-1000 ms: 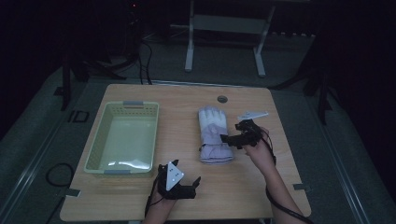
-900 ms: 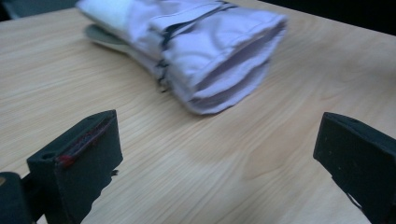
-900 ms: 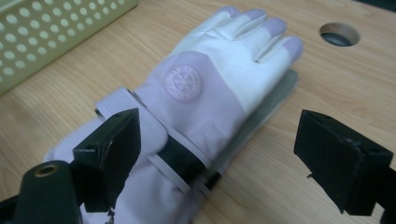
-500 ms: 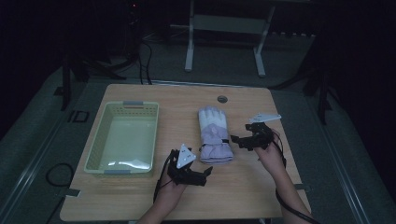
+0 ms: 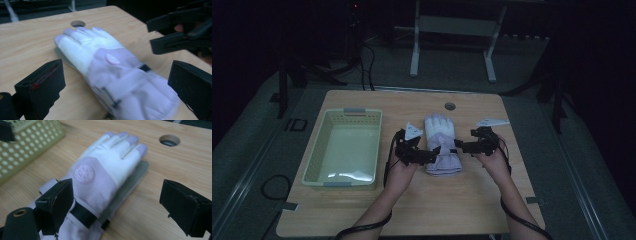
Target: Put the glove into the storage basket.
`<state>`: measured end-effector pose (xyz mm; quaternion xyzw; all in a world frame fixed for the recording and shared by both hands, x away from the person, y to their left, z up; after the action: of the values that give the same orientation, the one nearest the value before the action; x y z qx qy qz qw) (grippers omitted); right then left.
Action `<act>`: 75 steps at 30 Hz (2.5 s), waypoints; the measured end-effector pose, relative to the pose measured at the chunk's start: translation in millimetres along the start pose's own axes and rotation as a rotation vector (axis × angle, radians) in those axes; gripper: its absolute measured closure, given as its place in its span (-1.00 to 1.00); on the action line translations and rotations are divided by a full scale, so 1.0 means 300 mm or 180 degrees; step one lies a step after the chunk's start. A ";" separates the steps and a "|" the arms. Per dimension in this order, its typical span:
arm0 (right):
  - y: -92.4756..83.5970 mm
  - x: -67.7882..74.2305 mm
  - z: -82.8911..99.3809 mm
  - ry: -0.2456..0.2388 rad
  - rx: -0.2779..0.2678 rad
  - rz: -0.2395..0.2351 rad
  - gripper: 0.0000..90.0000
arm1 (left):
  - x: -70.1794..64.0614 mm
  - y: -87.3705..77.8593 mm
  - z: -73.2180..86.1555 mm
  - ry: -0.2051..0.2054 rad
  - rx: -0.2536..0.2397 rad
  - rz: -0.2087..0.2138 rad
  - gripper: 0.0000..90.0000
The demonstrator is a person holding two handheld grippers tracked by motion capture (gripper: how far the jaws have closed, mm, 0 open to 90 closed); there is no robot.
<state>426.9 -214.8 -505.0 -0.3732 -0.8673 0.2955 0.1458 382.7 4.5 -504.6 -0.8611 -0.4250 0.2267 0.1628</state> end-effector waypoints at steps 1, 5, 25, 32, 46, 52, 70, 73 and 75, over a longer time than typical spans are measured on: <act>0.011 -0.006 -0.004 0.0037 0.0011 0.0089 -0.76 | 0.010 0.015 -0.005 -0.0013 0.0022 -0.0023 -0.98; 0.063 -0.007 -0.015 0.0026 0.0073 0.0113 -0.64 | 0.044 0.077 -0.016 -0.0193 0.0144 -0.0028 -0.96; 0.232 -0.014 0.112 0.0256 0.0692 0.0031 -0.51 | 0.122 0.264 0.135 -0.0634 0.0948 0.0032 -0.51; 0.236 -0.007 0.115 0.0429 0.0686 -0.0405 0.18 | 0.135 0.281 0.139 -0.0953 0.1071 0.0543 -0.02; 0.208 0.035 0.100 0.0364 0.0543 -0.0009 0.74 | 0.083 0.257 0.109 -0.0648 0.1029 0.0396 0.60; 0.188 0.051 0.089 0.0344 0.0445 0.0077 0.76 | 0.071 0.237 0.097 -0.0678 0.0994 0.0471 0.68; 0.070 0.117 -0.025 0.0192 0.0119 0.0151 0.78 | 0.030 0.090 -0.034 -0.0322 0.0929 0.0426 0.69; 0.064 0.145 -0.048 0.0138 0.0047 0.0184 0.78 | 0.041 0.057 -0.052 -0.0305 0.0892 0.0373 0.69; 0.063 0.162 -0.068 0.0106 0.0018 0.0203 0.78 | 0.046 0.033 -0.063 -0.0292 0.0854 0.0350 0.69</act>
<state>413.9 -160.6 -499.3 -0.4051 -0.8516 0.2962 0.1517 406.6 8.2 -496.9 -0.8423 -0.3501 0.3291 0.2442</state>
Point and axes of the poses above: each handheld gripper's, and its own axes: y roughly forward along the jaws, z roughly out of its underside, x roughly to its left, the point moved 4 cm from there along y, roughly forward along the jaws, and after that the axes turned 6 degrees about -y, right-handed, at the moved point
